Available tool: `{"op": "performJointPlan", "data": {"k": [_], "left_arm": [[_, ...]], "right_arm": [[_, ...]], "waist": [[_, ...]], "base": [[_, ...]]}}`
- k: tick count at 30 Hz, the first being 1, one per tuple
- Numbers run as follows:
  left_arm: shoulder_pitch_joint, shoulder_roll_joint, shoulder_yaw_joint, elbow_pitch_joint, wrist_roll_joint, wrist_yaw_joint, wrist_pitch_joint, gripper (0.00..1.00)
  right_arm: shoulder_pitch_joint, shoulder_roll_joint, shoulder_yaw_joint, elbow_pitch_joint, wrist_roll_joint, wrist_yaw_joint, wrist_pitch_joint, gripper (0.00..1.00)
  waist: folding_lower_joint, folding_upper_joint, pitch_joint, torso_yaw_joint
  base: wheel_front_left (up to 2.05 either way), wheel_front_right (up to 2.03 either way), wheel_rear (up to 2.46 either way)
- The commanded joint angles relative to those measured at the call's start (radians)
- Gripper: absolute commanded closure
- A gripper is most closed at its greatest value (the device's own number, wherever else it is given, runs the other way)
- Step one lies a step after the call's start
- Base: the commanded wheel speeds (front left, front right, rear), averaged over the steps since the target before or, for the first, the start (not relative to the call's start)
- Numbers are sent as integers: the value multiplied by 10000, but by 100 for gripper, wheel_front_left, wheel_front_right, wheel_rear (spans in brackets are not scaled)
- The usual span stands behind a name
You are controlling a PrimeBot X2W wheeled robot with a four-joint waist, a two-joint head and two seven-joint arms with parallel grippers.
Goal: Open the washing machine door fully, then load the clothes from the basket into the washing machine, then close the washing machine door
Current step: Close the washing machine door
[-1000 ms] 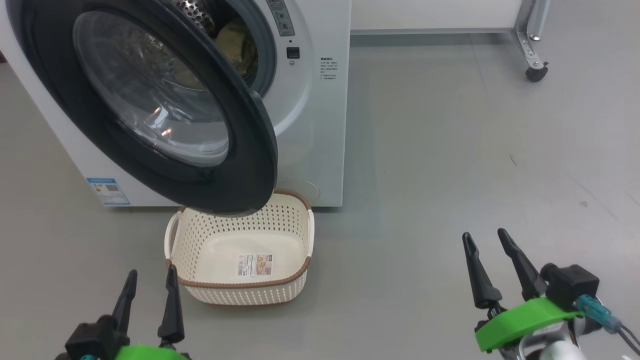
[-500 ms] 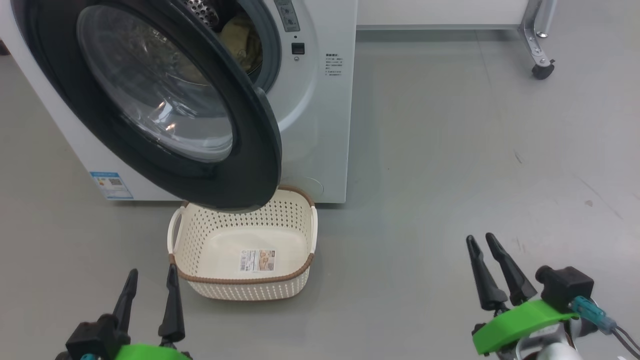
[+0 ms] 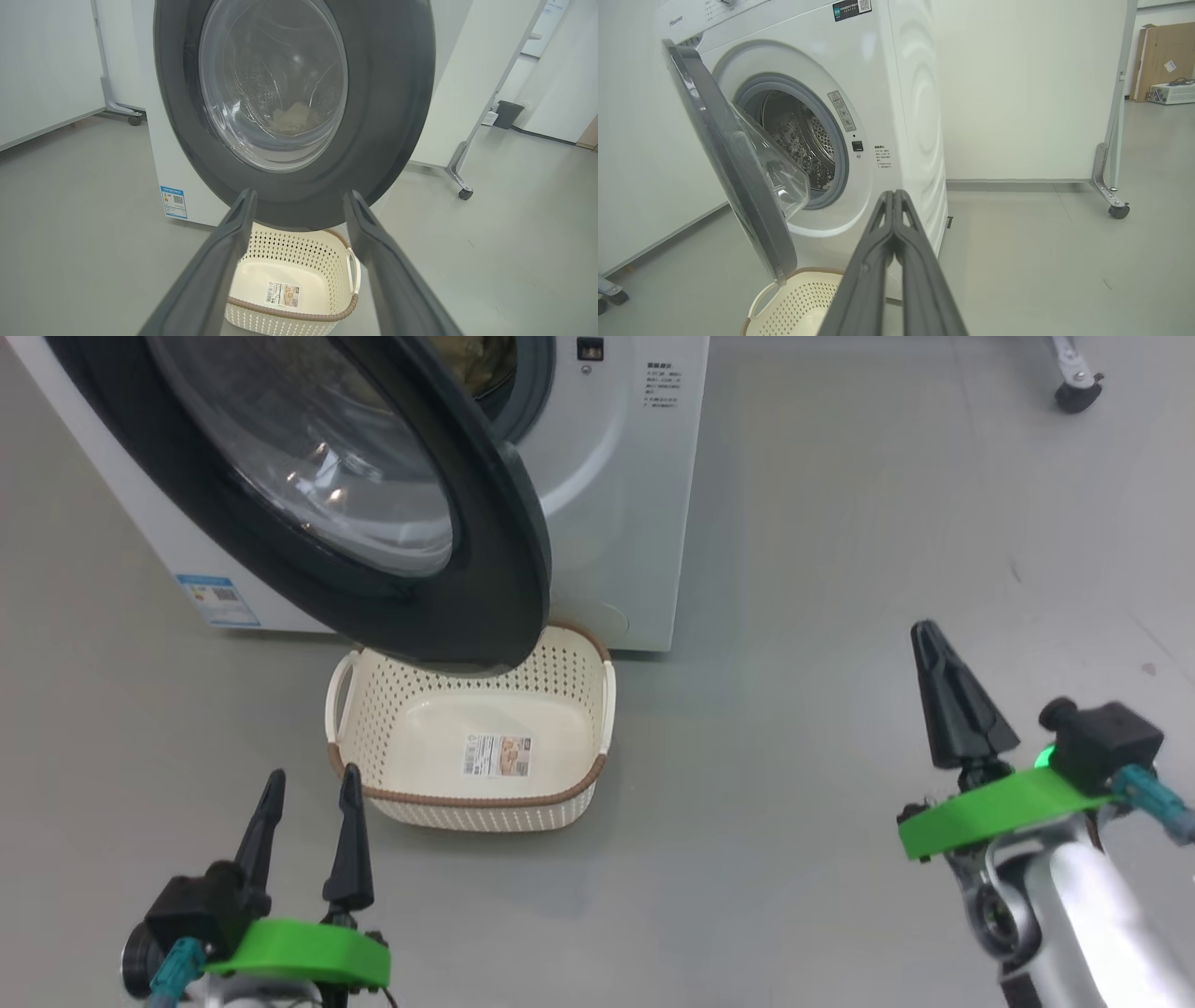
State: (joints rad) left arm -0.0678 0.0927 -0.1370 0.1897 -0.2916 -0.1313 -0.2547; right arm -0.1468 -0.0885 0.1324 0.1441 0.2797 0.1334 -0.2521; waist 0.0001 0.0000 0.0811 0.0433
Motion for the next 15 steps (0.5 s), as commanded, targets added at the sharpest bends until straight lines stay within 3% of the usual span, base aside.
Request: {"op": "performJointPlan", "data": {"k": [1,9,15], "left_arm": [[-672,5,222,-382,63,6,-70,0],[-1288,-194,33,-420,52,6,-70,0],[-1719,-324,-103,-423,30,6,-70,0]], "right_arm": [[-916,-242,246,-482,-100,-27,-97,100],[-2493,-761,851,-822,-64,-27,-97,100],[-3655,-1225,1966,-1104,140,-27,-97,100]], "waist": [[-1,0,564,297],[-1,0,1556,731],[-1,0,2250,1081]], "base": [[0,0,0],[0,0,0],[0,0,0]]}}
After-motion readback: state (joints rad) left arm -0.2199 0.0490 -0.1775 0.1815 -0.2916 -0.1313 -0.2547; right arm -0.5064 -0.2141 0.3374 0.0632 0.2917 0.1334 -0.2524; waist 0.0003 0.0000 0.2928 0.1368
